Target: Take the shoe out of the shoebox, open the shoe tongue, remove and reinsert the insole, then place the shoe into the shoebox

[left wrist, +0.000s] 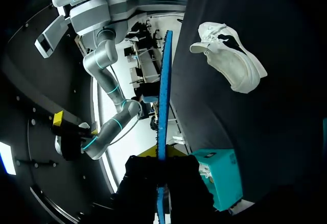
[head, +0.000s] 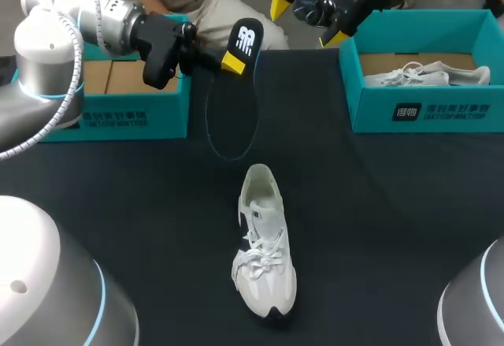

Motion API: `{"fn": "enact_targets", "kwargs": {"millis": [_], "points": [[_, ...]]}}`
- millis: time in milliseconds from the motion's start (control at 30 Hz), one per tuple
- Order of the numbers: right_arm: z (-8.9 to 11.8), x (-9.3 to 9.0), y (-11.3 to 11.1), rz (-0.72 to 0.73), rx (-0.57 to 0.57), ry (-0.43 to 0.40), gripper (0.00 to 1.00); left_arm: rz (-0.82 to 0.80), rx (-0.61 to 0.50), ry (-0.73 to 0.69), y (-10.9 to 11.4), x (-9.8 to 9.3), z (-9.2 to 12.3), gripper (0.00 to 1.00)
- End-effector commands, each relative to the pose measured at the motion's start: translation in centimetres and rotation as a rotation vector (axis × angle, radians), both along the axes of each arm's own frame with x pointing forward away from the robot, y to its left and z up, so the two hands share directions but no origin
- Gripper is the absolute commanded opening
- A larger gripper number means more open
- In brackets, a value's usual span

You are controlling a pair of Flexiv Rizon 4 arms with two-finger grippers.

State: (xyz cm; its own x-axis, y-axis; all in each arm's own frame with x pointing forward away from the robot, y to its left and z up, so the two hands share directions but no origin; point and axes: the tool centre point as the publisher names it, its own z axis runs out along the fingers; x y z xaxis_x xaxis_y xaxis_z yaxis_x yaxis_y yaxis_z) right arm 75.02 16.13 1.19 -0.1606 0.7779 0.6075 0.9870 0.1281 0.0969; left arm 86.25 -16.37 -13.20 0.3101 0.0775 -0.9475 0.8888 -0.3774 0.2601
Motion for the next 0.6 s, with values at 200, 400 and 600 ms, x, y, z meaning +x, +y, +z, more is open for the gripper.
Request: {"fn": "enact_targets", "kwargs": {"millis": [200,400,600], "points": [[-1.19,0.59,0.54,0.011,0.302,0.064,1.0,0.0,-0.002,-0.002,-0.05,0.02,-0.06,0.0],[-1.57,0.76,0.41,-0.091,0.178,0.079,1.0,0.0,-0.002,-0.002,-0.05,0.02,-0.06,0.0],[-1.57,0.76,0.41,-0.091,0.178,0.079,1.0,0.0,-0.002,-0.002,-0.05,0.02,-0.06,0.0]]}}
